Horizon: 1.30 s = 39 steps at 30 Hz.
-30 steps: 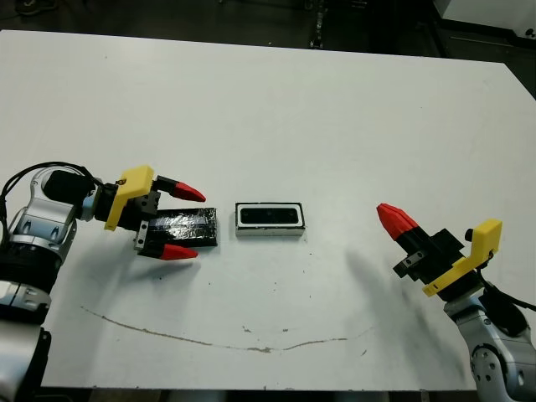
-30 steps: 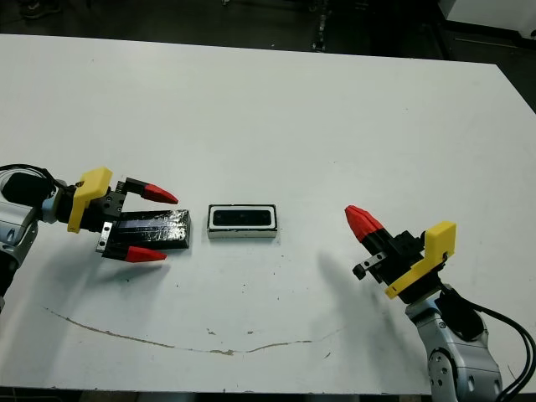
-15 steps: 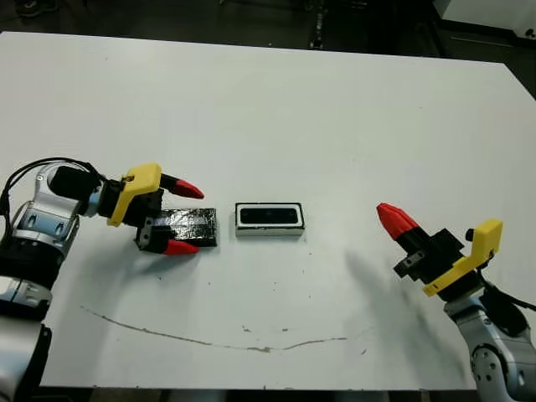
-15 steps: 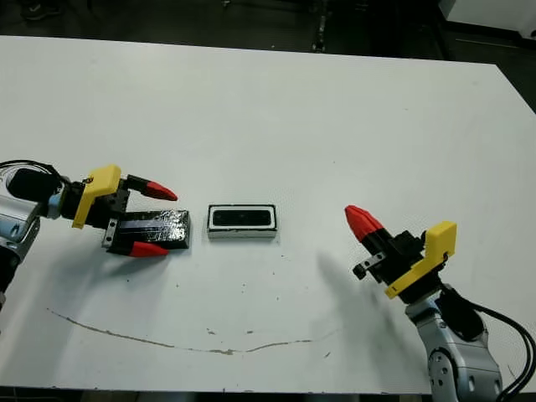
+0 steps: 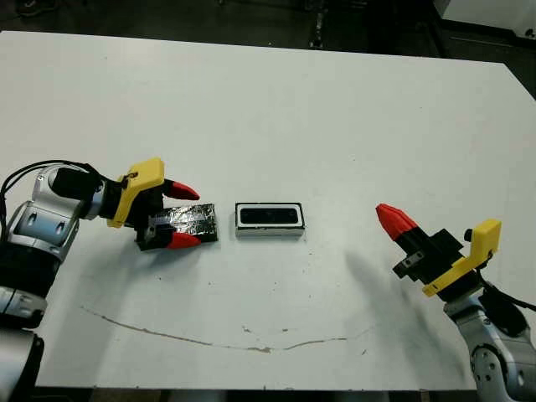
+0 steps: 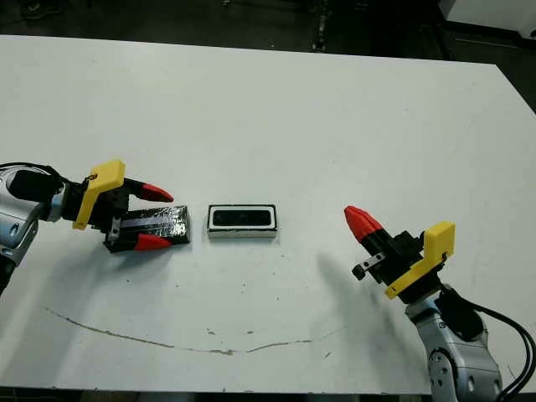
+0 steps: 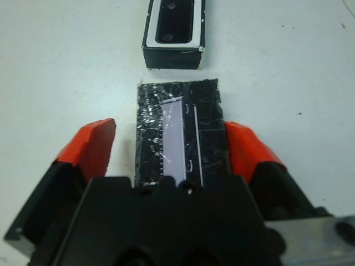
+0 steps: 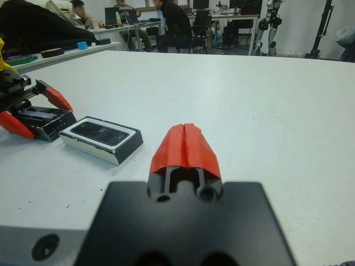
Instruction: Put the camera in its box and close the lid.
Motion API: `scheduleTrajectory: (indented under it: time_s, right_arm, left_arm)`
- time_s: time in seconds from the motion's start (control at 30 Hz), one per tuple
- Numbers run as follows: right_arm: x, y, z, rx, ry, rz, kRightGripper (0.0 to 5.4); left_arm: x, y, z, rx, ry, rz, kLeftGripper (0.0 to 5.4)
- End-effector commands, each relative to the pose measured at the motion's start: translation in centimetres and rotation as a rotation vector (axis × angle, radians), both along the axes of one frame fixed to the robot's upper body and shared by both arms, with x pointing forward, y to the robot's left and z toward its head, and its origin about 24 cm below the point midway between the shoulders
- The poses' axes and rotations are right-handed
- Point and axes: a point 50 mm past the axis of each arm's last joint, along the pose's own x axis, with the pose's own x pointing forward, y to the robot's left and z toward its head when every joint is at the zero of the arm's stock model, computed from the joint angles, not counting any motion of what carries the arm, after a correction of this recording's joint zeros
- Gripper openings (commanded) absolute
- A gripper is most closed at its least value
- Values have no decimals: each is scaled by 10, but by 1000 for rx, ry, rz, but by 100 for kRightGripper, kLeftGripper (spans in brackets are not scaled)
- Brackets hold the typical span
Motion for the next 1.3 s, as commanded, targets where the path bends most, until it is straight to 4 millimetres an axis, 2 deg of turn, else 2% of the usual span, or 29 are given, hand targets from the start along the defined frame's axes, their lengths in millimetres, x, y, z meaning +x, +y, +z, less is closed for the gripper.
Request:
scheduleTrajectory:
  time_s: [0.03,0.17,0.43,0.77,0.93,1.07,1.3]
  right_arm:
    - [-2,-4,-1,-23,-1,-5,0]
    - [-1,-4,-2,-13,12,-3,0]
    - [-2,-4,-2,-16,15,-4,0]
    - [-3,-3,-2,-18,17,-4,0]
    - [-3,-2,-3,-16,18,-9,0]
    - [-3,-2,-2,-15,22,-6,0]
    - [-3,-1,-3,-27,16,-4,0]
  left_arm:
    - [-4,4,-8,56,32,-16,364]
    - [-5,4,-8,63,18,-25,318]
    - [-5,1,-7,89,-42,29,317]
    - [-8,-9,-9,-114,-202,186,317]
    - [-7,-13,-2,-226,-159,173,317]
    - [-5,-14,0,-271,-44,125,317]
    - [-1,-23,0,-236,3,34,317]
